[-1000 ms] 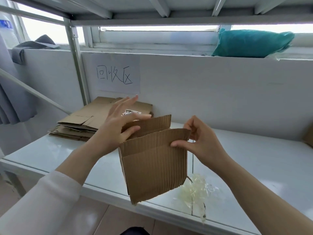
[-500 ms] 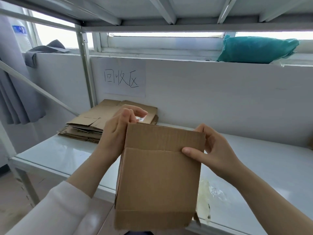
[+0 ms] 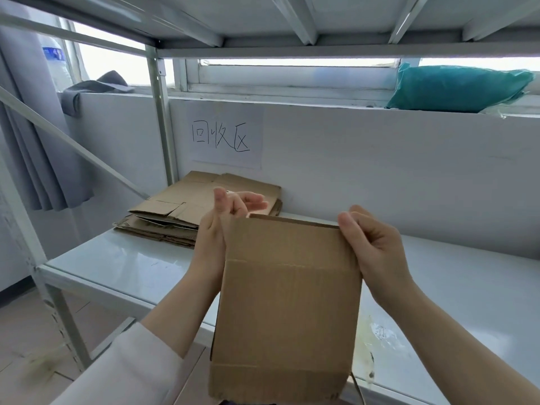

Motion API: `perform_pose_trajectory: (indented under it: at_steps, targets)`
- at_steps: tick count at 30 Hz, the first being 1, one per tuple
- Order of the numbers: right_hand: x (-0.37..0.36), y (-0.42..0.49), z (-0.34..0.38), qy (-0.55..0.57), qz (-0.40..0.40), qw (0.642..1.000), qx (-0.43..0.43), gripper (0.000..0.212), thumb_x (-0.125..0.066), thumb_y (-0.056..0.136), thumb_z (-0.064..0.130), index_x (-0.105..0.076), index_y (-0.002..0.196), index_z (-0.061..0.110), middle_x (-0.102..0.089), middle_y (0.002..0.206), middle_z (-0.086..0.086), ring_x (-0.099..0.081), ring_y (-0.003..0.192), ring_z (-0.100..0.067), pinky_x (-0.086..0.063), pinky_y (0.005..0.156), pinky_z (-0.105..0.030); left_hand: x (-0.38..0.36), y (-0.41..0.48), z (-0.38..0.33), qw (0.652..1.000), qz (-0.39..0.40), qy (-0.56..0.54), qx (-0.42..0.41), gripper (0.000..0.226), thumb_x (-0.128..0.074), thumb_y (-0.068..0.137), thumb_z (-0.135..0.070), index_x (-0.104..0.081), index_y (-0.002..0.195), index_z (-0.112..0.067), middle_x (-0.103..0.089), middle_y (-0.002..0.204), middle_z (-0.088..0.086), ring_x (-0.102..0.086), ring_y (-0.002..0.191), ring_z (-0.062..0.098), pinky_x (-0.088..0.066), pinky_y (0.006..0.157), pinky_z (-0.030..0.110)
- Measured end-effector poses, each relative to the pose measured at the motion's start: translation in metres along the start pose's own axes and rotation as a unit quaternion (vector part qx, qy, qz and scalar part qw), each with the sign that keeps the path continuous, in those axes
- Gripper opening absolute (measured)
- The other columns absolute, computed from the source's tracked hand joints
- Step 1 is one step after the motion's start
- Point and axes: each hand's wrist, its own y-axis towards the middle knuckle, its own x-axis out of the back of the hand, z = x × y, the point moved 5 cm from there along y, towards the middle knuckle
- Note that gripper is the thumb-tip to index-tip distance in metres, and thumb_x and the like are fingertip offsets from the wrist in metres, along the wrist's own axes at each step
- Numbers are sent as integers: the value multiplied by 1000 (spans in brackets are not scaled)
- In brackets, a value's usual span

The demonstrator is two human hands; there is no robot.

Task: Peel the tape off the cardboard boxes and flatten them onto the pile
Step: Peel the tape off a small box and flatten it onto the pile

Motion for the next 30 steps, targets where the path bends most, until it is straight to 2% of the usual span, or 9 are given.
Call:
perform_pose_trajectory:
  at_steps: [4, 8, 10, 13, 16, 18, 22, 24, 30]
  targets:
    - [1, 1, -3, -94, -120, 988, 19, 53, -63, 79, 40, -26, 48, 18, -30, 55, 6, -29, 53, -8, -26, 58, -15, -2, -20, 9, 976, 112, -126, 137, 73, -62, 32, -86, -70, 74, -26, -71, 98, -6, -69, 87, 12, -57, 67, 26]
    - [1, 7, -8, -135, -169, 976, -22, 44, -67, 79, 37, -40, 49, 19, -37, 60, 8, -39, 63, -9, -31, 68, -23, 11, -50, 7, 959, 200, -8, 202, 65, -85, 35, -61, -73, 89, -27, -75, 90, -4, -72, 84, 13, -56, 62, 21]
    - [-6, 5, -12, -168, -137, 976, -36, 18, -68, 75, 42, -59, 77, 27, -49, 89, 9, -44, 93, -9, -34, 84, -22, 22, -48, 14, 971, 139, 45, 190, 38, -86, 60, -30, -69, 93, -21, -76, 90, -3, -71, 86, 16, -57, 65, 22]
    - [-10, -12, -39, -198, -82, 967, -137, 72, -69, 72, 46, -33, 133, 36, -34, 131, 7, -28, 124, -11, -27, 106, -30, 54, -41, 35, 976, -11, 0, 218, 29, -70, 69, -19, -65, 98, -16, -75, 88, 0, -71, 78, 16, -57, 60, 25]
    - [-30, -41, -77, -129, 35, 959, -252, 71, -68, 78, 37, -30, 138, 28, -51, 127, -3, -52, 111, -18, -49, 88, -30, 81, -39, 64, 967, -89, 2, 241, 28, -68, 78, -14, -60, 105, -16, -71, 94, 2, -68, 80, 17, -57, 61, 29]
    - [-47, -56, -104, -144, 70, 946, -282, 62, -67, 81, 30, -36, 134, 21, -56, 123, -6, -55, 102, -15, -50, 81, -27, 96, -40, 93, 958, -95, 113, 246, 40, -68, 83, -16, -51, 119, -15, -65, 110, 3, -64, 96, 21, -55, 80, 39]
    - [-78, -64, -150, -214, 112, 900, -363, 61, -64, 85, 29, -36, 136, 12, -50, 131, -7, -50, 115, -21, -41, 89, -26, 117, -38, 153, 853, -25, 438, 282, 87, -60, 89, -24, 0, 148, -6, -13, 155, 18, -18, 142, 33, -20, 116, 46]
    - [-91, -61, -163, -365, 167, 849, -344, 53, -58, 88, 31, -39, 132, 8, -45, 133, -12, -43, 121, -26, -38, 96, -30, 115, -36, 168, 786, 15, 559, 263, 82, -48, 93, -15, 13, 147, -8, 14, 154, 23, 12, 144, 37, -2, 118, 47]
    - [-142, -46, -180, -436, 268, 838, -188, 59, -27, 99, 33, -8, 147, 5, 3, 157, -7, 11, 144, -21, 0, 116, -33, 87, -7, 205, 705, 190, 660, 177, 55, -22, 100, -38, -9, 150, -20, -2, 159, 6, 5, 147, 23, -2, 117, 45]
